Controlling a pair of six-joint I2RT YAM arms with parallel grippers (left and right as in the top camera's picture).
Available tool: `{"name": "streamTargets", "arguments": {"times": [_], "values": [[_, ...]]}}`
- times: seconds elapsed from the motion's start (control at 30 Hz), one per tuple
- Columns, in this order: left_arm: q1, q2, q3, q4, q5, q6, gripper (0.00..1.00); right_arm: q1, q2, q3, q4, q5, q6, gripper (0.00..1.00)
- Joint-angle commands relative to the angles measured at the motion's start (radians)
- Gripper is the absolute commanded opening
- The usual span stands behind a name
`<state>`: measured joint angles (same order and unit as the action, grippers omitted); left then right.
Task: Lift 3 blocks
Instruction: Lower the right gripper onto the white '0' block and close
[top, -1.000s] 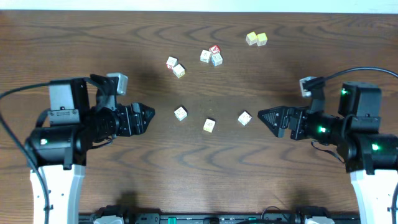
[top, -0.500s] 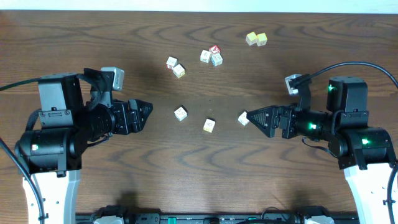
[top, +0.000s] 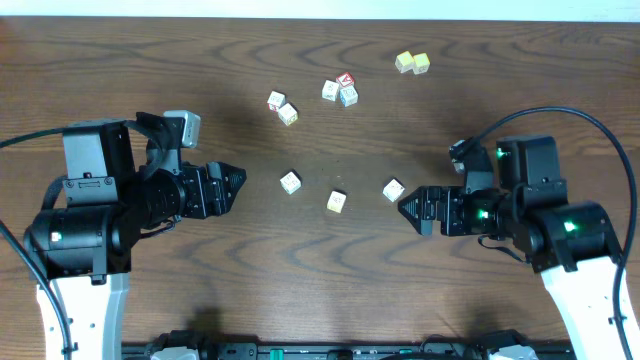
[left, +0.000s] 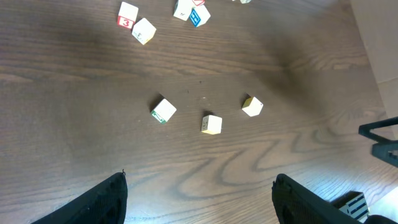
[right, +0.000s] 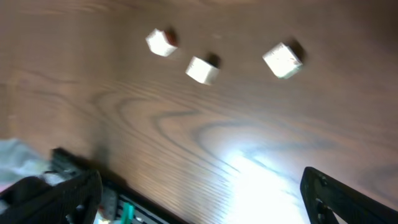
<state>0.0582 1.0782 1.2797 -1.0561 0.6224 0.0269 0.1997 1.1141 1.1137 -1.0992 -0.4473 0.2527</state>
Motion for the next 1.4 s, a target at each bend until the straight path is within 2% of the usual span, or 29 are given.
{"name": "streamTargets", "arguments": {"times": [0.0, 0.13, 0.37, 0.77, 0.8, 0.83, 0.93, 1.13, 1.37], "values": [[0.006, -0.001, 0.018, -0.005, -0.002, 0.01, 0.75, 0.011, 0.085, 0.064, -0.064, 0.087, -0.007, 0.99], [0.006, -0.001, 0.018, -0.005, -0.003, 0.01, 0.75, 0.011, 0.203, 0.117, -0.113, 0.133, -0.026, 0.99], [0.006, -0.001, 0.016, -0.005, -0.005, 0.011, 0.75, 0.011, 0.348, 0.13, -0.006, 0.145, -0.006, 0.99], [0.006, -0.001, 0.016, -0.005, -0.005, 0.01, 0.75, 0.048, 0.533, 0.129, 0.125, 0.311, 0.457, 0.98], [0.006, -0.001, 0.016, -0.006, -0.005, 0.01, 0.75, 0.058, 0.545, 0.129, 0.131, 0.324, 0.491, 0.98], [0.006, -0.001, 0.016, -0.006, -0.005, 0.01, 0.75, 0.085, 0.569, 0.129, 0.162, 0.337, 0.54, 0.93], [0.006, -0.001, 0.016, -0.006, -0.005, 0.01, 0.75, 0.117, 0.599, 0.129, 0.216, 0.349, 0.587, 0.88], [0.006, -0.001, 0.016, -0.005, -0.005, 0.01, 0.75, 0.144, 0.662, 0.129, 0.224, 0.408, 0.722, 0.88], [0.006, -0.001, 0.016, -0.006, -0.006, 0.01, 0.75, 0.164, 0.732, 0.129, 0.241, 0.404, 0.77, 0.84]]}}
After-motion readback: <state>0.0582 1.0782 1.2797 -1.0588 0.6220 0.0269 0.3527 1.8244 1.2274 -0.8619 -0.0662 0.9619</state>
